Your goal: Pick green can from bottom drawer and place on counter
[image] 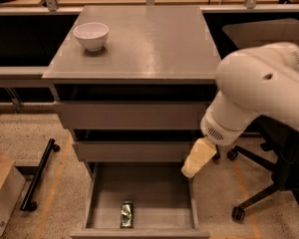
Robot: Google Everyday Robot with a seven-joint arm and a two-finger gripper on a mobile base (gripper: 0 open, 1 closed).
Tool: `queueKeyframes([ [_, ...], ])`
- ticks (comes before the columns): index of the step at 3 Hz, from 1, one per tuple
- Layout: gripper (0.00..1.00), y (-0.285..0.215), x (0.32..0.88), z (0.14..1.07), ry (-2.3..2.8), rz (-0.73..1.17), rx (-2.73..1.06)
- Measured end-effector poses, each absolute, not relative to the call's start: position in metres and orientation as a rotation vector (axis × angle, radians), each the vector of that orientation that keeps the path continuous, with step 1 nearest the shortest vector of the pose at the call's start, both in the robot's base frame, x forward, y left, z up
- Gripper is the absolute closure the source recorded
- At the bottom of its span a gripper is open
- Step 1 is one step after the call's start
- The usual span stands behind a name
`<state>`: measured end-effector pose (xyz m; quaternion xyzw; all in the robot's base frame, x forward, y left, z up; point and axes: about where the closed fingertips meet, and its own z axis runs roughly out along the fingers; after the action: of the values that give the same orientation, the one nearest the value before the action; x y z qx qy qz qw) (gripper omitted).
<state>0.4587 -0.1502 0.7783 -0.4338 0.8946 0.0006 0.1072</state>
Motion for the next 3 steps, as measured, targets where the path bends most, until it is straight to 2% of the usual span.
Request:
queueKeyframes([
  [1, 0.0, -0.131, 0.466, 0.738, 2.674, 0.13, -1.203],
  [2, 0.0, -0.127, 0.467, 0.732, 2.675, 0.157, -1.197],
  [3, 0.0, -0.124, 0.471, 0.718, 2.668, 0.26, -1.145],
])
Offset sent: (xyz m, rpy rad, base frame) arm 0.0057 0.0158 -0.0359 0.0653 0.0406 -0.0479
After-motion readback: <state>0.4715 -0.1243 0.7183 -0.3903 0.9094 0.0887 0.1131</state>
